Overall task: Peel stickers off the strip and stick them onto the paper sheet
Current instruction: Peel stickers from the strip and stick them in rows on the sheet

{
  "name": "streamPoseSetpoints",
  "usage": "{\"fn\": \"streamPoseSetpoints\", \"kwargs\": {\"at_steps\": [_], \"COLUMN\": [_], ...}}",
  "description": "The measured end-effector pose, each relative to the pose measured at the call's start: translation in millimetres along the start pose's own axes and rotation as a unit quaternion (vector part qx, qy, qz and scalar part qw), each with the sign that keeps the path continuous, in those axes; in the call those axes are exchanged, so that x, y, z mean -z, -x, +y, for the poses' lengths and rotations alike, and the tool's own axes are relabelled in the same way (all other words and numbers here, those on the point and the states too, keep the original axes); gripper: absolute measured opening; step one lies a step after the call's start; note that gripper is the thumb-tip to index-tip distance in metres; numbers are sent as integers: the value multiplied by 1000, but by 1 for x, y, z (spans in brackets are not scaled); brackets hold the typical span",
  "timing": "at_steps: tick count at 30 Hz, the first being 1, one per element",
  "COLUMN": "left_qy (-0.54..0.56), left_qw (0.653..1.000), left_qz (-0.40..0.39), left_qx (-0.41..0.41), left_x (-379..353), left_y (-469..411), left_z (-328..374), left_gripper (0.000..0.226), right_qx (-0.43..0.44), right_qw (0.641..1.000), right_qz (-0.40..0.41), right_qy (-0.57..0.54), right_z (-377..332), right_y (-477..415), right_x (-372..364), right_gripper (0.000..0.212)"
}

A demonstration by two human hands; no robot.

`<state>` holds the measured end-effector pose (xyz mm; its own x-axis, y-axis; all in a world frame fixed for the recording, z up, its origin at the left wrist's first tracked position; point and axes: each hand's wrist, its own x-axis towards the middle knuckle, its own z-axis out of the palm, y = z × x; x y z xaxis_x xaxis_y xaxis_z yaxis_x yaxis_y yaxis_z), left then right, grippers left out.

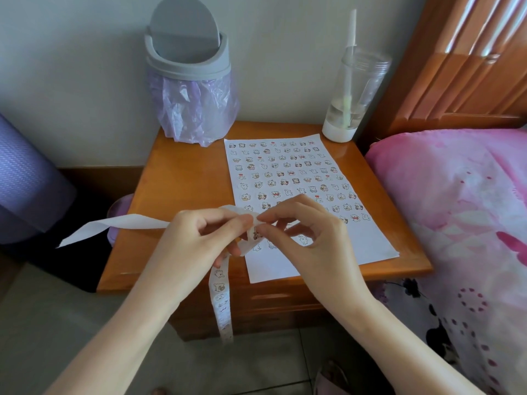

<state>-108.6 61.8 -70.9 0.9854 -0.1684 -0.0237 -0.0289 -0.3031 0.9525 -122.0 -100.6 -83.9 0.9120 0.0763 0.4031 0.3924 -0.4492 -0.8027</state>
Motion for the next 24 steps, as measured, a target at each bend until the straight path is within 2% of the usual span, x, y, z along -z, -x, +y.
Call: {"fn": "streamPoseSetpoints", "kwargs": {"at_steps": [5, 12, 19, 22, 24], "left_qy": [10, -8, -5, -4, -7], "left_qw": [1000, 1000, 1000, 1000, 1000], "left_qz": [-2, 4, 18, 26, 25], "left_qx": [0, -2, 6, 6, 7], "left_x": [0, -2, -5, -6, -6], "left_y": [0, -1, -2, -2, -3], "left_z": [1, 0, 0, -3, -5], "left_gripper": [15, 15, 19, 20, 20], "right_qx": [20, -2, 34, 4, -25], "right_qw": [1000, 1000, 992, 995, 997], "right_qz": [-3, -16, -27, -60, -68], "right_qy": [15, 22, 116, 74, 23], "right_z": [1, -1, 2, -5, -10], "right_y": [0, 0, 2, 1, -4], "right_x": [0, 0, -2, 7, 23], "right_gripper": [9, 13, 2, 15, 15]}}
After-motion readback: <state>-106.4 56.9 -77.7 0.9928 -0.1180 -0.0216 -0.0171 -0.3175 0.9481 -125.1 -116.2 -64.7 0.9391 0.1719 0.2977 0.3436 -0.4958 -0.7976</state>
